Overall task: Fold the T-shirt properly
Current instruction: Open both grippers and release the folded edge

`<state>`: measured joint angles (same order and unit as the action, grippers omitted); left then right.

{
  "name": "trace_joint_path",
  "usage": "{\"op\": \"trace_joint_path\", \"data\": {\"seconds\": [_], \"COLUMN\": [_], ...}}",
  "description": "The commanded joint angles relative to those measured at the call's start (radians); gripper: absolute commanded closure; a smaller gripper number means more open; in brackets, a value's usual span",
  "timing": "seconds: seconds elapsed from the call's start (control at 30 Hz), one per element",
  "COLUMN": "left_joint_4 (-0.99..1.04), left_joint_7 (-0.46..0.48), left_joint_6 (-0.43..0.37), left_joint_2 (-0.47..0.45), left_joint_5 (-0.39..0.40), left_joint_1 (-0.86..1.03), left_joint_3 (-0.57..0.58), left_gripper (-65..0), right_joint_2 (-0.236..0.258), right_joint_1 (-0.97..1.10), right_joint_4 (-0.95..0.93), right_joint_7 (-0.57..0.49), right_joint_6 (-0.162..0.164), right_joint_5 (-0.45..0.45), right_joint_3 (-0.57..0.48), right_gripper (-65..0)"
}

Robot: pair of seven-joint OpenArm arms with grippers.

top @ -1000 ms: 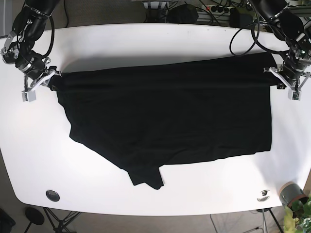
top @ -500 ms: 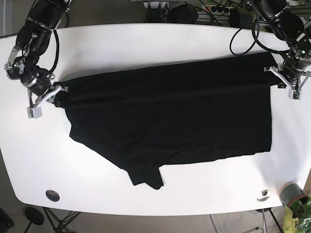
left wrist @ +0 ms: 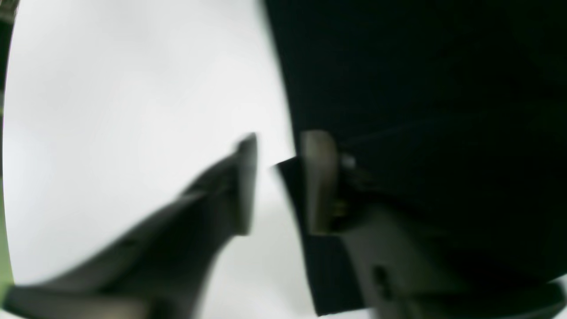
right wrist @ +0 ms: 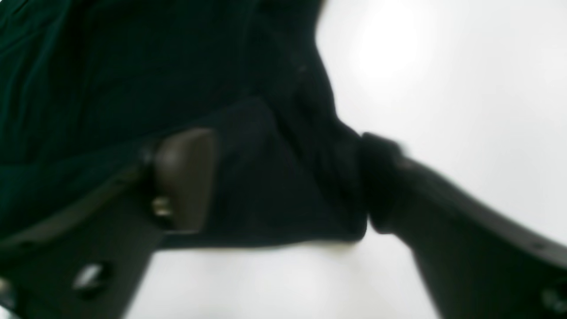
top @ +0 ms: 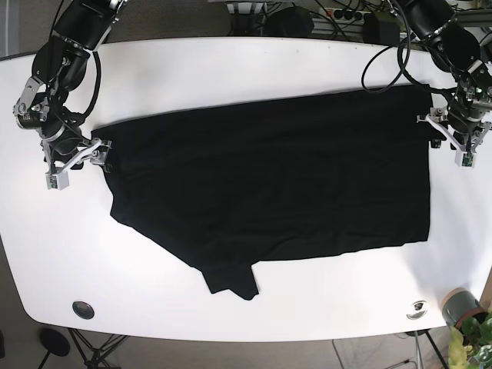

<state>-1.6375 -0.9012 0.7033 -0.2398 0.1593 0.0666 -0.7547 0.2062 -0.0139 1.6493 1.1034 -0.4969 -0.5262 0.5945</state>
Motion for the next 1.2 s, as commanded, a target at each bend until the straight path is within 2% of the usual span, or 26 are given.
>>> {"op": "trace_joint_path", "data": {"seconds": [0.0, 0.17, 0.33, 0.47, 0.53, 0.63, 0.73, 0.93, 1.07, 1.17], "left_joint_4": [-0.016, -0.019, -0.022, -0.023, -0.023, -0.023, -0.023, -0.023, -0.017, -0.019], "left_joint_7": [0.015, 0.014, 0.014, 0.015, 0.023, 0.072, 0.146, 0.294, 0.32, 0.319], "left_joint_6": [-0.005, -0.005, -0.005, -0.005, -0.005, -0.005, -0.005, -0.005, -0.005, -0.005], "left_joint_2": [-0.019, -0.019, -0.019, -0.019, -0.019, -0.016, 0.003, 0.047, 0.049, 0.052], "left_joint_5": [0.016, 0.019, 0.019, 0.019, 0.021, 0.021, 0.021, 0.021, 0.021, 0.019], "left_joint_1": [-0.024, -0.047, -0.044, -0.012, 0.016, 0.042, 0.097, 0.152, 0.16, 0.163], "left_joint_3": [-0.002, -0.002, -0.006, -0.007, -0.007, -0.007, -0.007, -0.007, -0.007, -0.009], "left_gripper": [-33.1, -34.6, -34.4, -34.4, -34.4, -34.4, -34.4, -34.4, -34.4, -34.3], "right_joint_2": [0.029, 0.069, 0.072, 0.072, 0.072, 0.072, 0.095, 0.118, 0.117, 0.115], "right_joint_1": [-0.014, 0.009, 0.055, 0.099, 0.124, 0.127, 0.125, 0.125, 0.11, 0.107], "right_joint_4": [0.024, 0.027, 0.062, 0.053, 0.016, -0.068, -0.128, -0.229, -0.277, -0.312], "right_joint_7": [-0.024, -0.026, -0.03, -0.084, -0.144, -0.202, -0.254, -0.352, -0.374, -0.375], "right_joint_6": [-0.001, 0.001, -0.001, -0.001, -0.003, -0.006, -0.041, -0.052, -0.053, -0.053], "right_joint_5": [-0.018, -0.025, -0.016, -0.016, -0.016, -0.016, -0.016, -0.018, -0.018, -0.018], "right_joint_3": [0.008, 0.008, 0.008, 0.002, 0.0, -0.005, -0.04, -0.101, -0.106, -0.106], "right_gripper": [-57.4, -57.4, -57.4, -57.4, -57.4, -57.4, -57.4, -57.4, -57.1, -50.7]}}
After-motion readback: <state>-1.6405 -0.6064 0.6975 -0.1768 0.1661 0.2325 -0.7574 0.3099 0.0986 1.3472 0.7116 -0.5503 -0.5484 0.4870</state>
